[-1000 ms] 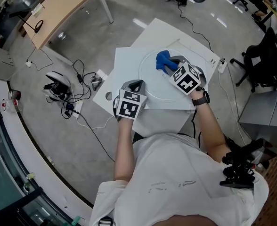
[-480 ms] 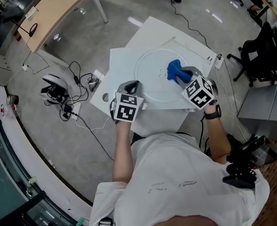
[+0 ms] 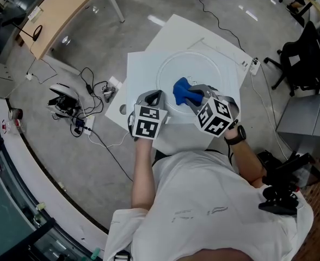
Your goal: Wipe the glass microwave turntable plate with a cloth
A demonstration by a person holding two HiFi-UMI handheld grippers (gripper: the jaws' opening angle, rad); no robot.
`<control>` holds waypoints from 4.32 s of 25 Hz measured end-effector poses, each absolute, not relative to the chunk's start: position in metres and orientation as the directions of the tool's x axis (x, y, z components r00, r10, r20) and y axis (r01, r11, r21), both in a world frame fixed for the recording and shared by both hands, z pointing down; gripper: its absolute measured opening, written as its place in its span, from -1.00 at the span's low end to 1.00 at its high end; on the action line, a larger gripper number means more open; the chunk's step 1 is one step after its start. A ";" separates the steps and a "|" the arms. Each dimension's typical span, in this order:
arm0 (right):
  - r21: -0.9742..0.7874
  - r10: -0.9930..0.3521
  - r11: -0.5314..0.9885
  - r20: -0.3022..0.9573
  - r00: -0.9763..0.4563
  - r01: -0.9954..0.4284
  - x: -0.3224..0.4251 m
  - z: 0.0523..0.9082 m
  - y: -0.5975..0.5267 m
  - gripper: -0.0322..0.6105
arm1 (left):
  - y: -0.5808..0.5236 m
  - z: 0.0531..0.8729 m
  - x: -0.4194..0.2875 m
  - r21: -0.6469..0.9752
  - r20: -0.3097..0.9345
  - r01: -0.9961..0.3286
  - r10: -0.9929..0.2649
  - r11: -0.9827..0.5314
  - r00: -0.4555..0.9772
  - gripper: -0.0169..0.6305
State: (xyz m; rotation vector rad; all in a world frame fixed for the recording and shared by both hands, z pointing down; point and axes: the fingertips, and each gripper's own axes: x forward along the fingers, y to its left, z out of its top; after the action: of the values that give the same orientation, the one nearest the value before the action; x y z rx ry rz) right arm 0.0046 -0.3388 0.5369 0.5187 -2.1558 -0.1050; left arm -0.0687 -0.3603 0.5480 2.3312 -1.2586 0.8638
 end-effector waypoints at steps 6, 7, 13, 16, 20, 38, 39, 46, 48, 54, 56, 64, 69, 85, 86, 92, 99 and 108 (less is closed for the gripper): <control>0.261 -0.377 0.924 0.748 -0.547 -0.279 -0.032 0.536 -0.353 -0.70 | -0.357 0.546 -0.070 0.018 0.658 -0.840 -0.626 -0.543 0.418 -0.95; 0.273 -0.388 0.920 0.746 -0.541 -0.282 -0.034 0.536 -0.358 -0.70 | -0.356 0.545 -0.070 0.018 0.658 -0.839 -0.625 -0.544 0.420 -0.95; 0.342 -0.498 0.862 0.709 -0.499 -0.375 -0.024 0.537 -0.407 -0.70 | -0.360 0.548 -0.065 0.015 0.661 -0.831 -0.618 -0.557 0.426 -0.95; 0.348 -0.537 0.830 0.709 -0.457 -0.436 -0.003 0.537 -0.423 -0.70 | -0.360 0.548 -0.066 0.020 0.660 -0.827 -0.614 -0.562 0.433 -0.95; 0.358 -0.575 0.789 0.716 -0.395 -0.499 0.036 0.533 -0.430 -0.70 | -0.357 0.547 -0.067 0.015 0.659 -0.827 -0.616 -0.562 0.431 -0.95; 0.336 -0.469 0.874 0.772 -0.430 -0.350 0.021 0.538 -0.347 -0.71 | -0.359 0.549 -0.066 0.000 0.657 -0.830 -0.625 -0.558 0.421 -0.95; 0.327 -0.457 0.882 0.770 -0.446 -0.340 0.013 0.538 -0.346 -0.71 | -0.359 0.549 -0.066 0.000 0.657 -0.830 -0.625 -0.558 0.421 -0.95; 0.264 -0.441 0.888 0.726 -0.528 -0.378 -0.011 0.538 -0.374 -0.70 | -0.359 0.551 -0.065 0.005 0.652 -0.825 -0.624 -0.566 0.432 -0.95; 0.262 -0.465 0.871 0.713 -0.524 -0.415 -0.003 0.538 -0.386 -0.70 | -0.359 0.551 -0.063 0.003 0.654 -0.824 -0.622 -0.566 0.430 -0.95; 0.284 -0.539 0.813 0.696 -0.474 -0.509 0.033 0.536 -0.407 -0.70 | -0.360 0.549 -0.062 -0.005 0.655 -0.828 -0.627 -0.561 0.421 -0.95; 0.291 -0.559 0.793 0.695 -0.452 -0.535 0.046 0.534 -0.411 -0.70 | -0.361 0.549 -0.063 -0.005 0.652 -0.827 -0.629 -0.562 0.424 -0.95; 0.341 -0.610 0.738 0.708 -0.357 -0.583 0.096 0.534 -0.408 -0.70 | -0.363 0.550 -0.065 -0.026 0.656 -0.834 -0.638 -0.552 0.402 -0.95; 0.372 -0.614 0.734 0.720 -0.323 -0.568 0.115 0.534 -0.392 -0.70 | -0.362 0.548 -0.063 0.003 0.661 -0.845 -0.633 -0.534 0.402 -0.95; 0.118 -0.647 0.755 0.294 -0.704 -0.645 0.086 0.479 -0.320 -0.68 | -0.310 0.484 -0.058 -0.131 0.284 -0.962 -0.939 -0.239 0.195 -0.94; 0.109 -0.647 0.756 0.277 -0.710 -0.646 0.082 0.474 -0.314 -0.68 | -0.302 0.474 -0.057 -0.130 0.248 -0.963 -0.948 -0.235 0.198 -0.94; 0.093 -0.684 0.728 0.172 -0.709 -0.679 0.068 0.440 -0.261 -0.68 | -0.259 0.435 -0.043 -0.126 0.121 -0.945 -0.950 -0.301 0.286 -0.94; 0.085 -0.803 0.592 0.151 -0.577 -0.801 0.081 0.441 -0.192 -0.67 | -0.175 0.430 -0.039 -0.130 0.078 -0.894 -0.903 -0.429 0.423 -0.94; 0.015 -0.866 0.489 0.129 -0.484 -0.872 0.030 0.440 -0.058 -0.68 | -0.047 0.447 -0.096 -0.150 0.122 -0.845 -0.857 -0.514 0.500 -0.94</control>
State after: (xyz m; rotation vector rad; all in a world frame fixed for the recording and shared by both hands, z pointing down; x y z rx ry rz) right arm 0.0300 -0.0584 0.4397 1.5280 -2.6065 0.0793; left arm -0.0955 -0.0470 0.4474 2.7811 -1.5806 0.2907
